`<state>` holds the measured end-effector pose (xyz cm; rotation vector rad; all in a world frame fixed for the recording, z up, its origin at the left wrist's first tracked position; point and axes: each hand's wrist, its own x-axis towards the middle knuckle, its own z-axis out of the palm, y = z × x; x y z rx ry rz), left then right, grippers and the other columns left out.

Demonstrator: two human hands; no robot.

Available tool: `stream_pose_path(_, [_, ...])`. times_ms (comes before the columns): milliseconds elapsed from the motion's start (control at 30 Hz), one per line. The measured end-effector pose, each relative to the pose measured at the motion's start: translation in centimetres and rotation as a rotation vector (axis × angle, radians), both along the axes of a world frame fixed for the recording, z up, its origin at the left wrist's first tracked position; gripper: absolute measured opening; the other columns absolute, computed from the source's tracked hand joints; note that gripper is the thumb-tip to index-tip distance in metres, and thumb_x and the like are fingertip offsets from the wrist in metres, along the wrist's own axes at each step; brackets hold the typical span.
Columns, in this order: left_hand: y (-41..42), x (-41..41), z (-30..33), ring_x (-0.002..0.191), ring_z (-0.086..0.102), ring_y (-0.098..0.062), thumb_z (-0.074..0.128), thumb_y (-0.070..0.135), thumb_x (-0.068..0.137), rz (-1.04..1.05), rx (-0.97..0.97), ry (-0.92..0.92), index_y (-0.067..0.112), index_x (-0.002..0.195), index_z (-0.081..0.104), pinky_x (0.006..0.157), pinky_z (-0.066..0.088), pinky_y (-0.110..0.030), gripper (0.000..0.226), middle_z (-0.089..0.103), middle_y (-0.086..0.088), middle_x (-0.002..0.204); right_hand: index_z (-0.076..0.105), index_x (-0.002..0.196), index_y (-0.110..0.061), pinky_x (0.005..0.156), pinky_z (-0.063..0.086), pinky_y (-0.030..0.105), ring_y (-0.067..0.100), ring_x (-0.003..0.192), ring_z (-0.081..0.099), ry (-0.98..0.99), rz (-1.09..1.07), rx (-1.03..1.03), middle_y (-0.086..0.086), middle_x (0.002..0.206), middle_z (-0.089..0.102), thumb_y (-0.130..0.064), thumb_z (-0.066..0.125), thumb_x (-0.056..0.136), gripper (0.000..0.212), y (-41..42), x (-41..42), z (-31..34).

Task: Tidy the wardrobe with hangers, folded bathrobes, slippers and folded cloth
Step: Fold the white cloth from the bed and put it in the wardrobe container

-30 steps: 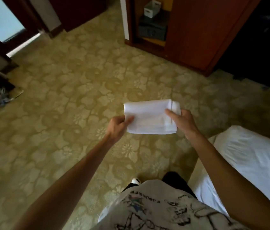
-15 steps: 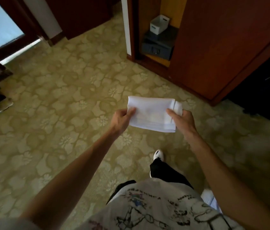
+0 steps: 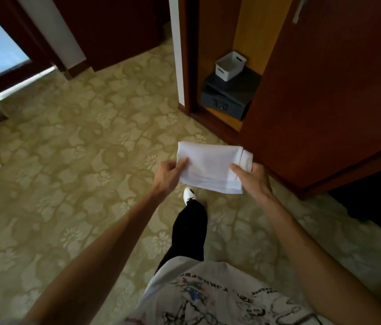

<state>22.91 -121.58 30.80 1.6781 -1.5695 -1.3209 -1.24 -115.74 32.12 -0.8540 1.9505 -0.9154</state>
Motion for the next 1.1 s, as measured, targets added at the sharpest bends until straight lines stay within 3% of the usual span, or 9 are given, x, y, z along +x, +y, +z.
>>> stream_pose_path(267, [-20.5, -4.3, -1.9, 0.054, 0.043, -0.013, 0.059, 0.065, 0.09, -0.032, 0.03, -0.001, 0.001, 0.068, 0.06, 0.053, 0.032, -0.031, 0.067, 0.048, 0.0, 0.06, 0.069, 0.113, -0.004, 0.07, 0.058, 0.033, 0.023, 0.088, 0.071, -0.036, -0.033, 0.026, 0.01, 0.102, 0.073, -0.03, 0.075, 0.085, 0.039, -20.8, -4.4, -2.5])
stream_pose_path(333, [-25.0, -4.9, -1.9, 0.057, 0.048, -0.016, 0.056, 0.072, 0.085, -0.033, 0.03, 0.011, -0.004, 0.079, 0.066, 0.056, 0.036, -0.032, 0.076, 0.055, -0.002, 0.064, 0.068, 0.116, -0.001, 0.063, 0.053, 0.025, 0.021, 0.088, 0.069, -0.041, -0.019, 0.033, 0.012, 0.105, 0.072, -0.026, 0.074, 0.087, 0.039, -25.6, -5.1, -2.3])
stream_pose_path(433, [-31.0, -6.5, -1.4, 0.054, 0.047, -0.014, 0.057, 0.059, 0.094, -0.039, 0.051, -0.013, -0.003, 0.077, 0.067, 0.053, 0.036, -0.029, 0.065, 0.055, -0.003, 0.062, 0.065, 0.12, 0.002, 0.053, 0.048, 0.012, 0.021, 0.089, 0.066, -0.048, 0.013, 0.032, 0.011, 0.106, 0.069, -0.022, 0.072, 0.09, 0.039, -32.4, -6.4, -1.6])
stream_pose_path(533, [-36.1, -8.3, -0.7, 0.048, 0.047, -0.008, 0.057, 0.049, 0.098, -0.03, 0.071, -0.034, 0.012, 0.068, 0.065, 0.048, 0.037, -0.021, 0.048, 0.056, 0.005, 0.059, 0.064, 0.12, 0.001, 0.064, 0.055, 0.023, 0.024, 0.094, 0.067, -0.057, 0.035, 0.064, 0.012, 0.109, 0.07, -0.026, 0.071, 0.09, 0.041, -38.1, -8.3, -1.0])
stream_pose_path(633, [-41.5, -10.4, -1.2, 0.065, 0.064, -0.019, 0.055, 0.051, 0.098, -0.032, 0.077, -0.013, 0.007, 0.09, 0.074, 0.057, 0.05, -0.029, 0.048, 0.07, -0.004, 0.078, 0.065, 0.119, -0.001, 0.082, 0.058, 0.04, 0.027, 0.098, 0.068, -0.05, 0.049, 0.072, 0.014, 0.11, 0.071, -0.028, 0.07, 0.09, 0.04, -43.6, -10.7, -1.1])
stream_pose_path(700, [-44.9, -12.0, -1.8, 0.072, 0.067, -0.021, 0.054, 0.05, 0.099, -0.042, 0.077, -0.008, 0.007, 0.095, 0.074, 0.061, 0.054, -0.03, 0.048, 0.073, -0.005, 0.084, 0.065, 0.118, -0.002, 0.085, 0.058, 0.041, 0.026, 0.098, 0.068, -0.057, 0.05, 0.086, 0.013, 0.11, 0.071, -0.028, 0.069, 0.091, 0.038, -47.0, -12.3, -1.4])
stream_pose_path(833, [-51.8, -16.1, -2.5, 0.063, 0.06, -0.007, 0.053, 0.047, 0.1, -0.04, 0.11, 0.004, 0.015, 0.088, 0.07, 0.052, 0.042, -0.017, 0.038, 0.066, 0.006, 0.076, 0.061, 0.123, -0.002, 0.08, 0.054, 0.032, 0.022, 0.097, 0.065, -0.043, 0.052, 0.11, 0.009, 0.112, 0.068, -0.029, 0.067, 0.093, 0.04, -54.0, -15.9, -3.1])
stream_pose_path(933, [-57.1, -18.6, -3.3, 0.066, 0.059, -0.007, 0.053, 0.046, 0.101, 0.004, 0.11, -0.002, 0.025, 0.079, 0.065, 0.054, 0.041, -0.02, 0.032, 0.064, 0.009, 0.075, 0.06, 0.129, -0.002, 0.08, 0.056, 0.033, 0.025, 0.1, 0.066, -0.038, 0.056, 0.137, 0.013, 0.118, 0.068, -0.028, 0.067, 0.093, 0.045, -60.3, -18.0, -4.8])
stream_pose_path(1100, [-64.5, -21.6, -5.5, 0.078, 0.066, -0.015, 0.057, 0.044, 0.099, 0.051, 0.128, 0.028, 0.023, 0.082, 0.069, 0.067, 0.051, -0.029, 0.03, 0.069, 0.002, 0.085, 0.056, 0.135, -0.006, 0.058, 0.044, 0.016, 0.016, 0.095, 0.06, -0.033, 0.066, 0.175, 0.006, 0.119, 0.064, -0.029, 0.063, 0.096, 0.046, -68.3, -20.3, -6.6])
